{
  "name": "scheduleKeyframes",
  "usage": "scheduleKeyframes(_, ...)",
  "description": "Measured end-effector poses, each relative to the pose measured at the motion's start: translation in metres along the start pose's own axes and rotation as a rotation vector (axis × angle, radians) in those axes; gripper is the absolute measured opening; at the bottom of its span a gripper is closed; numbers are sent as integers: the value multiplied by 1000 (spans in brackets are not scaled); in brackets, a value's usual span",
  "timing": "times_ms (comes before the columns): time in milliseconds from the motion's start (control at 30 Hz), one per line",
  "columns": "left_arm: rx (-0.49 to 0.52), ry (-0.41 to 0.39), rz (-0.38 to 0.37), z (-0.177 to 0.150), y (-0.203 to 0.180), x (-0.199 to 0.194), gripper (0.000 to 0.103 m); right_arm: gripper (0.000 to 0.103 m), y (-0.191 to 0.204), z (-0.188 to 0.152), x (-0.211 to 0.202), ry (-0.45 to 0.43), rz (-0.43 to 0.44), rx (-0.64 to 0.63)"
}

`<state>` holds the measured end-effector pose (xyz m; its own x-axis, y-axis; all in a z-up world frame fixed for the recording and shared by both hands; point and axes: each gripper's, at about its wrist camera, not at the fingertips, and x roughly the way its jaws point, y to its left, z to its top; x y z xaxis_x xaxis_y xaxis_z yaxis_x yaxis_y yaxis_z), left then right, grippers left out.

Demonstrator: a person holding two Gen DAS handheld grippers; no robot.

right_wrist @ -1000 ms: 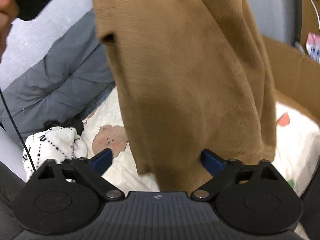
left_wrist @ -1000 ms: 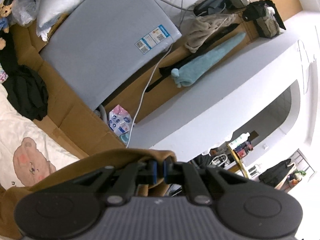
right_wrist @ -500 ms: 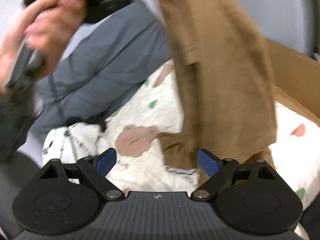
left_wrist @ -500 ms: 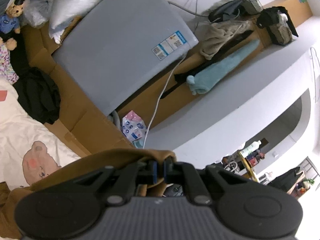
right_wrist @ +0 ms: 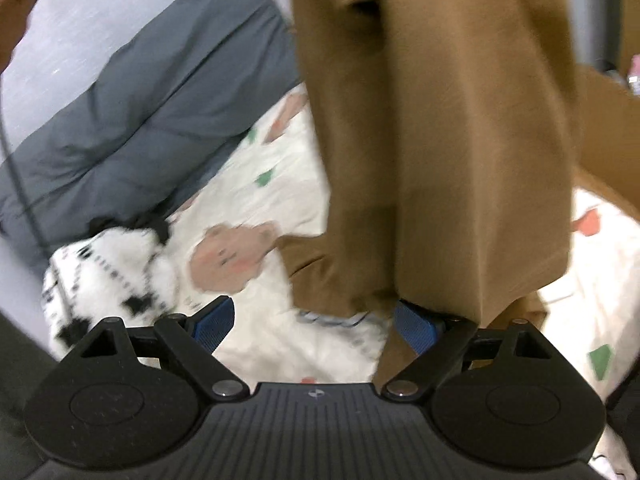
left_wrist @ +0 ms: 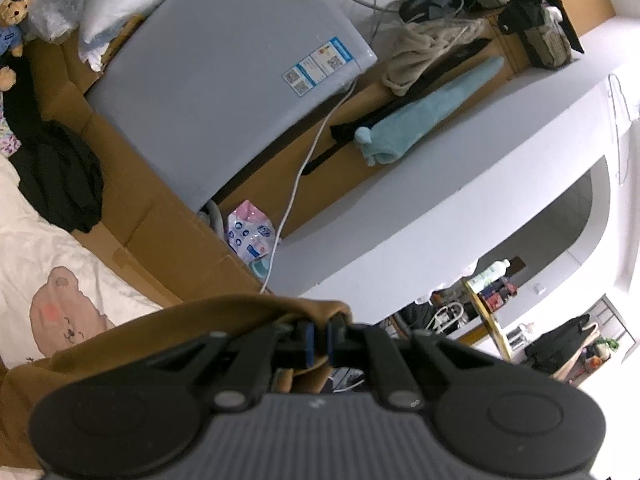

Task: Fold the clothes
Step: 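Lift the brown garment with the left gripper, letting it hang open, then close the right gripper on the hanging garment edge while the left gripper holds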

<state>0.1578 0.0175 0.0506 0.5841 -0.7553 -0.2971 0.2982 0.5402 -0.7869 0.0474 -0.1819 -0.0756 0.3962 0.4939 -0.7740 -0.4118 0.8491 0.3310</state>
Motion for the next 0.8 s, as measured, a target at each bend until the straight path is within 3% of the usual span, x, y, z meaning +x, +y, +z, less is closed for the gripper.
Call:
scheduleKeyframes(133, 3, 10, -9, -2, -2, 0, 6, 91, -16, 5, -8, -67, -81, 24)
scheduleKeyframes(200, 12, 19, -10, -4, -3, 1, 6, 91, -20, 7, -8, -80, -71, 49)
scheduleKeyframes(267, 22, 22, -6, -5, -3, 1, 6, 81, -25, 9, -12, -100, -47, 73)
scheduleKeyframes(300, 23, 23, -5, -6, -2, 1, 6, 67, -27, 10, -14, -108, -34, 79)
scheduleKeyframes(333, 23, 19, 2, -5, 1, 0, 6, 45, -28, 11, -15, -113, -20, 85)
scheduleKeyframes(400, 23, 5, 24, -4, 8, -3, 6, 24, -30, 13, -17, -104, 9, 86)
scheduleKeyframes(500, 23, -8, 58, -2, 20, -5, 6, 12, -30, 15, -23, -113, 56, 69)
scheduleKeyframes(567, 21, 3, 105, -1, 31, -2, 7, 9, -29, 16, -29, -134, 91, 58)
scheduleKeyframes(667, -33, 33, 189, -4, 46, 4, 23, 7, -28, 19, -44, -185, 155, 45)
scheduleKeyframes(733, -45, 34, 215, -4, 52, 5, 41, 6, -26, 22, -53, -214, 183, 32)
scheduleKeyframes(800, -47, 35, 233, -4, 56, 6, 53, 6, -24, 25, -63, -246, 204, 22)
